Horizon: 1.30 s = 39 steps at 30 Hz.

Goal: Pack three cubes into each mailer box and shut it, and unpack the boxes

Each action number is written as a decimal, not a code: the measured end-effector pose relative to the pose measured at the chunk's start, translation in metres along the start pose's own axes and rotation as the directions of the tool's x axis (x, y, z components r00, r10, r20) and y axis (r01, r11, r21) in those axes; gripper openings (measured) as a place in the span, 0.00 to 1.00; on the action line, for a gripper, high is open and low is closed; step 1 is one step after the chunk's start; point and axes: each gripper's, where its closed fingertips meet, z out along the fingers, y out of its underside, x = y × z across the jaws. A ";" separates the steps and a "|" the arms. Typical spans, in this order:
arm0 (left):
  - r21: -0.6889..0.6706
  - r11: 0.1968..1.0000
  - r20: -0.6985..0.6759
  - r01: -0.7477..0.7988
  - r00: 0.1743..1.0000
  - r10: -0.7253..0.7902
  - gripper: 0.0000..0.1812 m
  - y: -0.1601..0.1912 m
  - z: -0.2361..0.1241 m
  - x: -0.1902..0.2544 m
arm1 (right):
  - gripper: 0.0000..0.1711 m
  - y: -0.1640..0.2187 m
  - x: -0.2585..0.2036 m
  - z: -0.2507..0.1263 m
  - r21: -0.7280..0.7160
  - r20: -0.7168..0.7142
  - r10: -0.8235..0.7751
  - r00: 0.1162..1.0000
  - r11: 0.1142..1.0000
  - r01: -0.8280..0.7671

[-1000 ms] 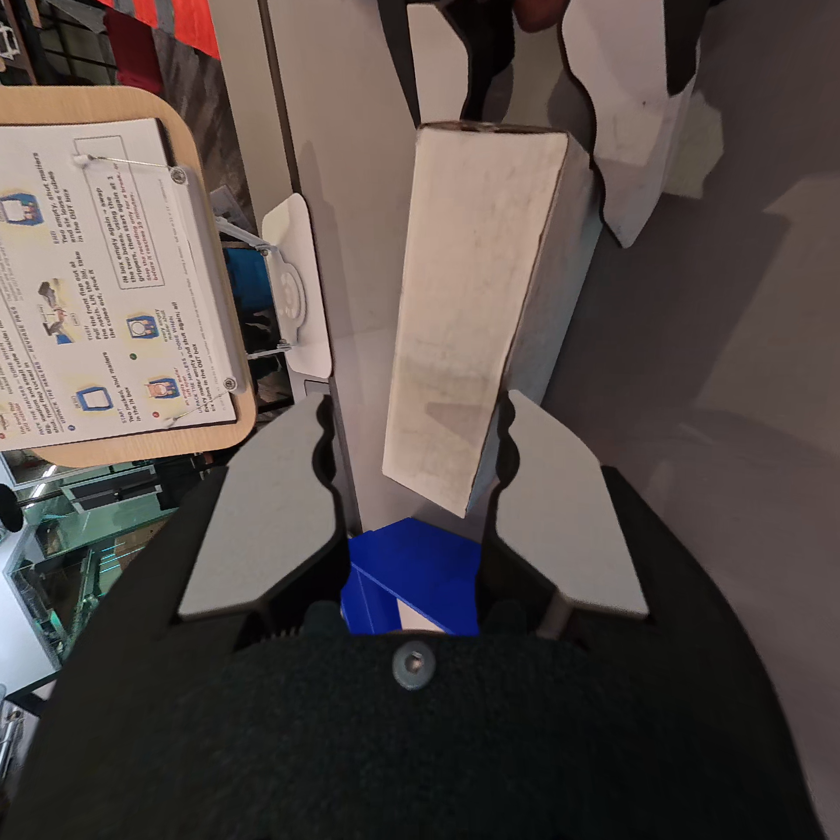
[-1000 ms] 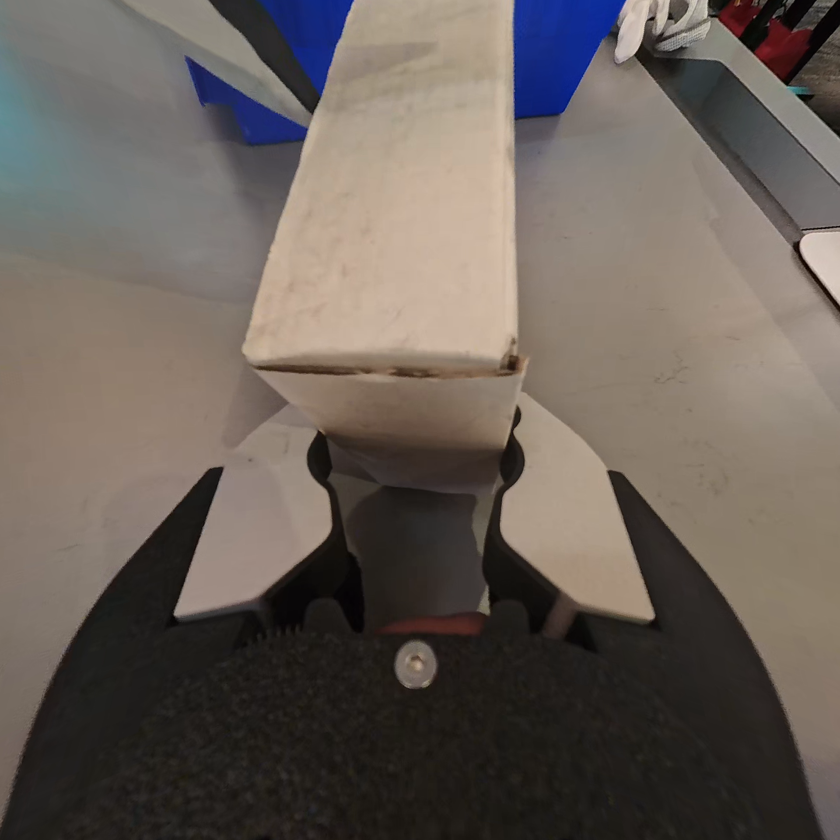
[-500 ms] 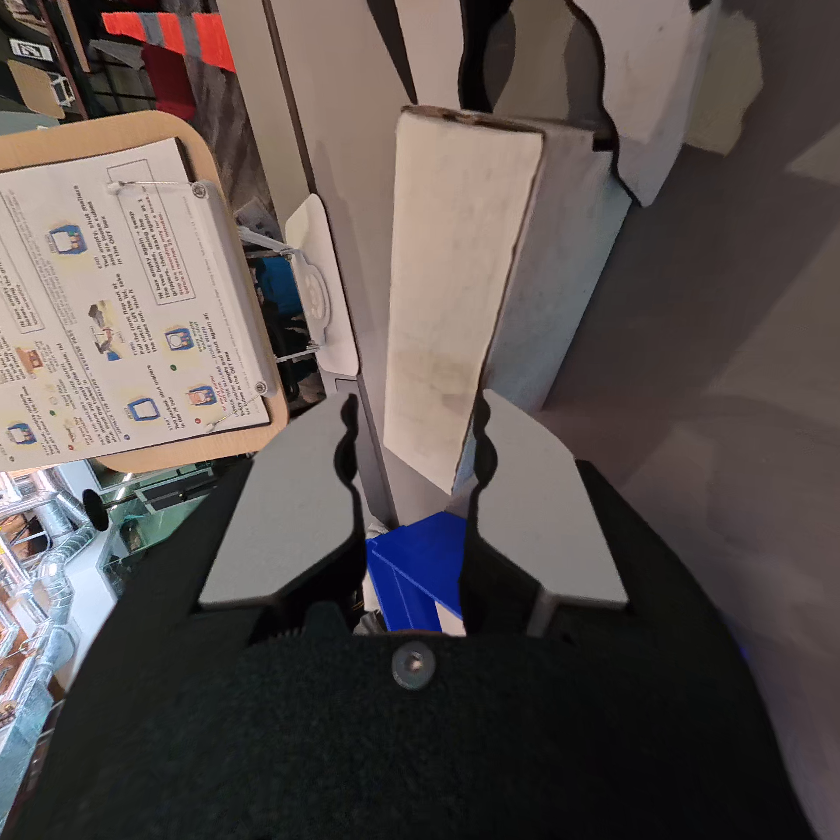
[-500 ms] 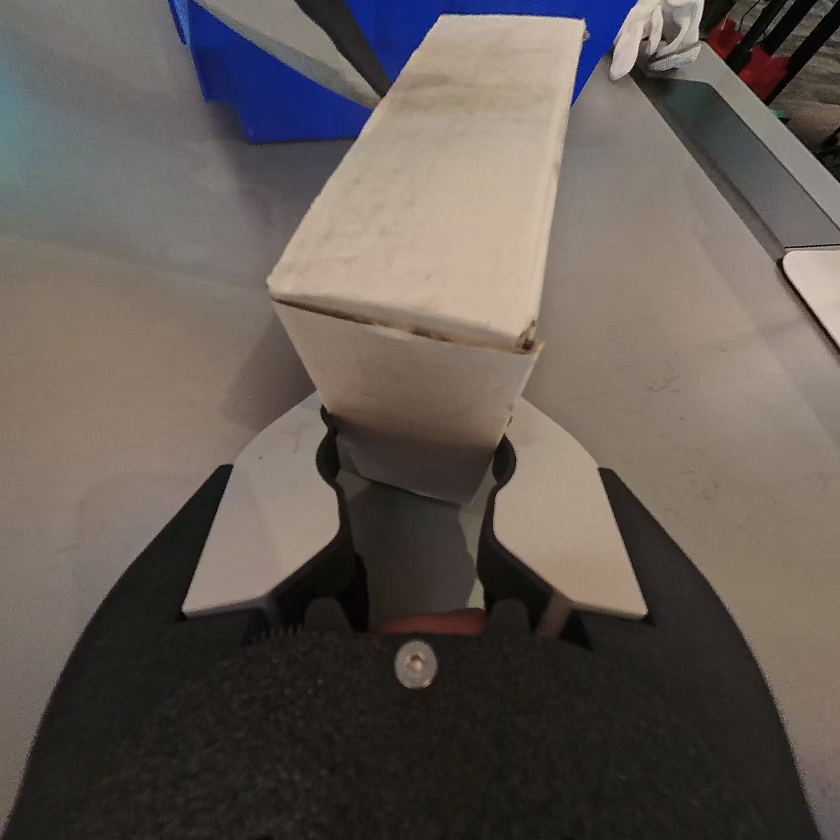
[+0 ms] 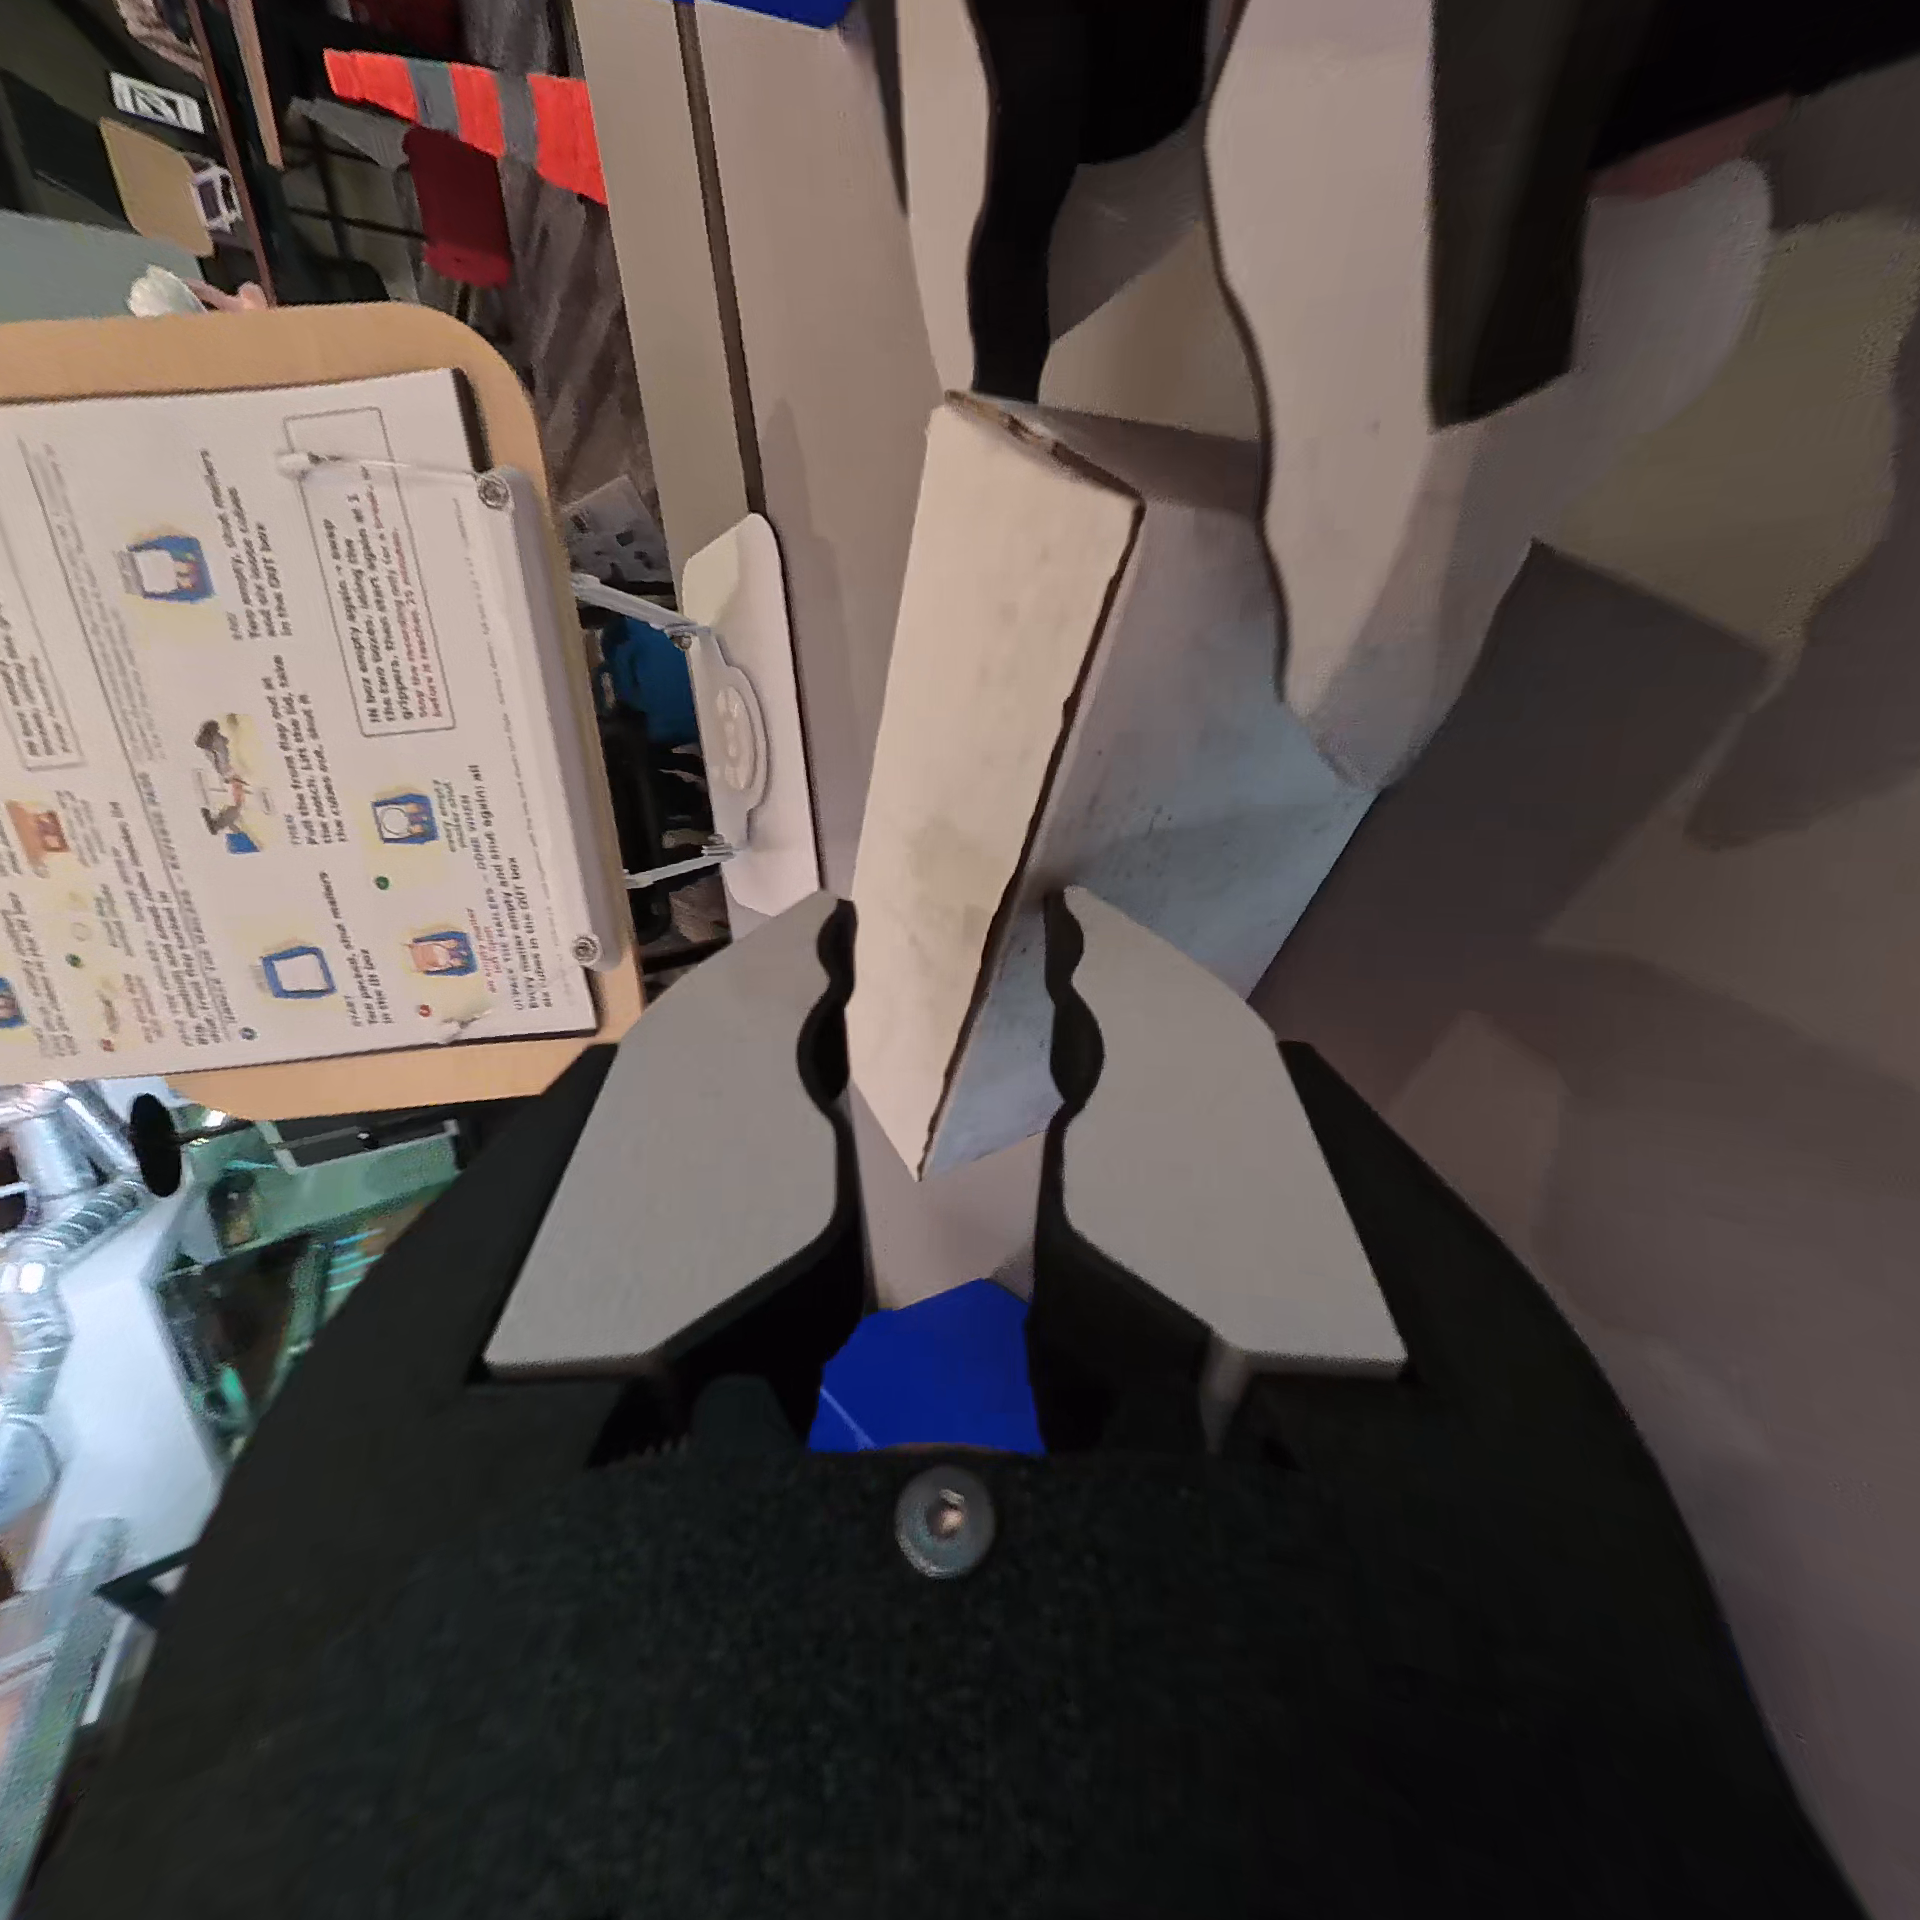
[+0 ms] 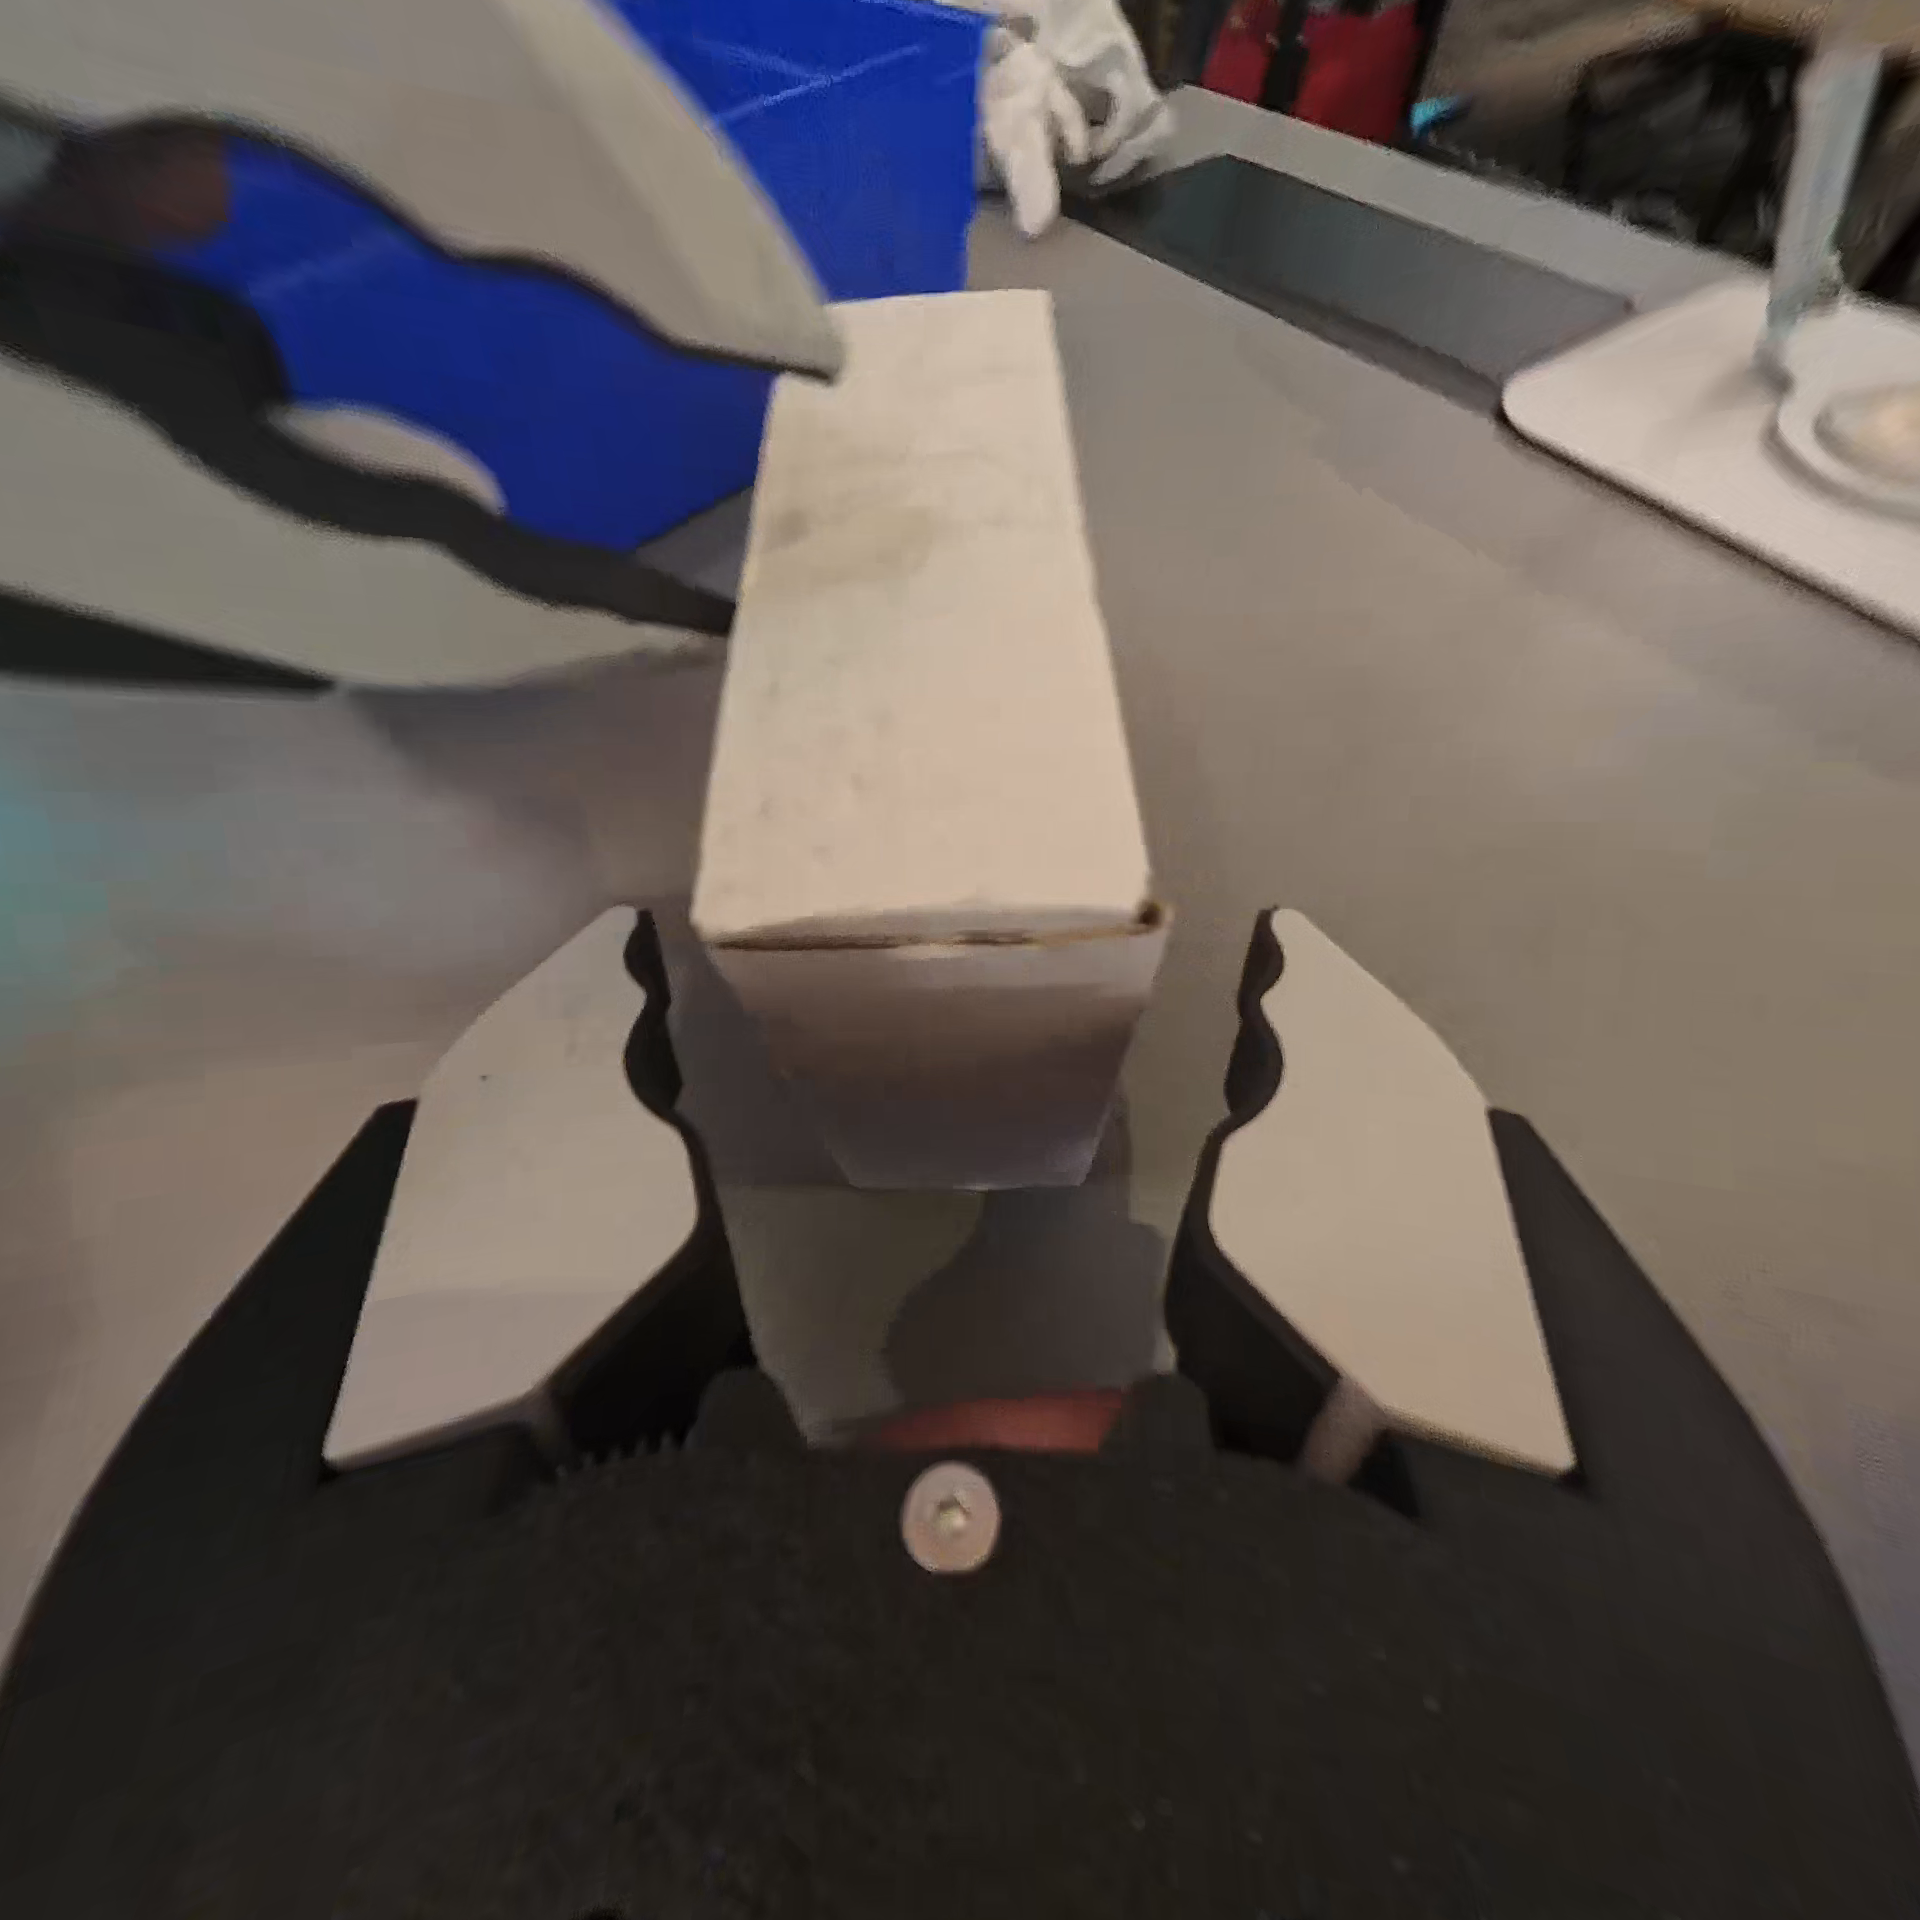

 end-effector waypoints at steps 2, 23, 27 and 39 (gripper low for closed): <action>0.003 0.999 0.002 0.046 0.999 -0.046 0.19 -0.002 0.003 -0.001 | 0.62 -0.002 0.003 0.003 0.005 0.008 0.104 0.995 0.995 -0.104; -0.003 0.991 0.070 -0.131 0.989 0.130 0.23 -0.004 -0.001 -0.014 | 0.44 0.008 0.015 0.007 -0.034 0.024 -0.107 0.994 0.994 0.108; -0.011 0.987 0.099 -0.163 0.982 0.163 0.18 -0.006 0.002 -0.011 | 0.44 0.009 0.016 0.005 -0.048 0.028 -0.109 0.994 0.993 0.110; 0.084 0.993 -0.043 -0.084 0.995 0.088 0.08 -0.005 0.002 0.001 | 0.43 0.011 0.012 0.003 -0.051 0.062 -0.161 0.985 0.985 0.165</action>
